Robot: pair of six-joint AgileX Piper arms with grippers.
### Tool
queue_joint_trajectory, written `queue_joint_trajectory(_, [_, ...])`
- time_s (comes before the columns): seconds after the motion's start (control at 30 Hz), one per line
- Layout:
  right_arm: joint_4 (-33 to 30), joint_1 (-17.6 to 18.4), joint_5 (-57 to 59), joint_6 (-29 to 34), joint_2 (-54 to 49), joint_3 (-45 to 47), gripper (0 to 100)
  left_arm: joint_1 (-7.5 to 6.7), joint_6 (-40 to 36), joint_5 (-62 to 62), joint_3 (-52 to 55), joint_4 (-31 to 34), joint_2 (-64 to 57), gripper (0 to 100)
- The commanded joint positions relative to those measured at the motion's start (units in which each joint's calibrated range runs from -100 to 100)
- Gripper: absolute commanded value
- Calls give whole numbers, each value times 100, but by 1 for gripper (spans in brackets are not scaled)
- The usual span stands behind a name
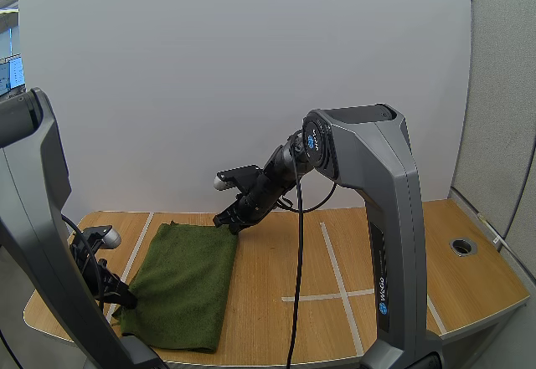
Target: Fold the towel
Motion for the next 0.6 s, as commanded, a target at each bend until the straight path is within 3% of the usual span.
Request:
queue_joint_trajectory(0.0, [-104, -3, 18, 8, -94, -20, 0, -20, -43, 158, -35, 21, -66, 8])
queue_joint_trajectory(0.17, [-104, -3, 18, 8, -94, -20, 0, -20, -43, 158, -35, -27, -66, 24])
queue_joint_trajectory(0.33, [-104, -3, 18, 8, -94, -20, 0, -20, -43, 158, -35, -27, -66, 25])
queue_joint_trajectory(0.4, [-104, -3, 18, 8, -94, -20, 0, -20, -33, 158, -35, -27, -66, 20])
queue_joint_trajectory(0.5, [-104, -3, 18, 8, -94, -20, 0, -20, 1, 158, -35, -41, -66, 0])
queue_joint_trajectory(0.57, [-104, -3, 18, 8, -94, -20, 0, -20, 1, 158, -35, -52, -66, 0])
